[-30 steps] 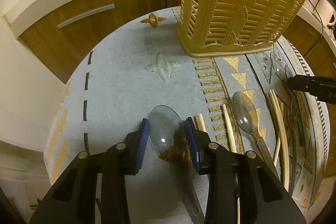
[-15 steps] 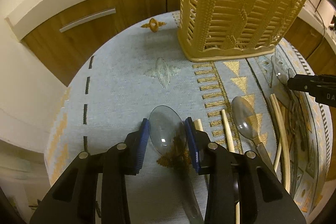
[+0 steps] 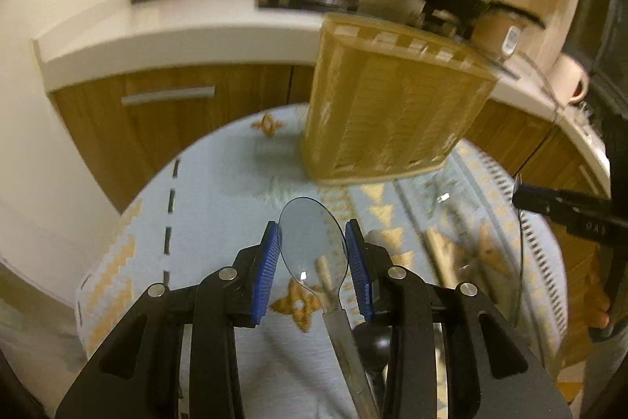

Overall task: Organize utensils
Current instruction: 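Lift both held clear spoons over the beige caddy and lower them in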

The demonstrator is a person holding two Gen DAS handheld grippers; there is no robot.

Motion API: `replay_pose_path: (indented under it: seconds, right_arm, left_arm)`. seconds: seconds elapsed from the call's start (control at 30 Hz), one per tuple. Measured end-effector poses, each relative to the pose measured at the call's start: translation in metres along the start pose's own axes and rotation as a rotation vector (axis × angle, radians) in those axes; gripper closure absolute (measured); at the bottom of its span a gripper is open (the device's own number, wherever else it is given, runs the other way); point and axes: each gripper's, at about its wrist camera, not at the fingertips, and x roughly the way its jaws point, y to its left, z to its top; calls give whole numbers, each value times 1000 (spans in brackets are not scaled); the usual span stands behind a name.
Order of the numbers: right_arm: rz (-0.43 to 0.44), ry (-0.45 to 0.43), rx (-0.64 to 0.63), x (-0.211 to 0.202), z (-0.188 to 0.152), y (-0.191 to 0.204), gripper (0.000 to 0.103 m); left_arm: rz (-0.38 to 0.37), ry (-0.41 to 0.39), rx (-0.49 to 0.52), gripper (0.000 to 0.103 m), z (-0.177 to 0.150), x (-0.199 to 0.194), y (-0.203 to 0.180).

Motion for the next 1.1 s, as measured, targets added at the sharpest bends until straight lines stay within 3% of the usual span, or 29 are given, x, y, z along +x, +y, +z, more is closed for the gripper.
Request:
replay_pose_path:
  seconds: [0.27, 0.4, 0.53, 0.67, 0.87, 1.0, 1.1]
  right_arm:
    - [56, -235, -33, -66, 29, 24, 73]
    - [60, -377, -37, -93, 64, 34, 73]
    - [5, -504, -26, -106, 101, 37, 73]
    - [-98, -551, -25, -96, 131, 34, 73]
    - [-114, -618, 19, -83, 159, 17, 73]
    - [-146, -692, 10, -63, 158, 13, 73]
    - [-166, -700, 1, -42, 154, 11, 73]
  left_arm:
    - [-37, -205, 4, 70, 35, -47, -19]
    - [11, -364, 30, 70, 80, -71, -35]
    - [59, -470, 24, 70, 114, -75, -46]
    - [132, -572, 12, 70, 141, -69, -52]
    - [170, -664, -13, 70, 170, -63, -48]
    - [202, -709, -32, 70, 168, -42, -46]
    - [221, -726, -32, 70, 161, -29, -45]
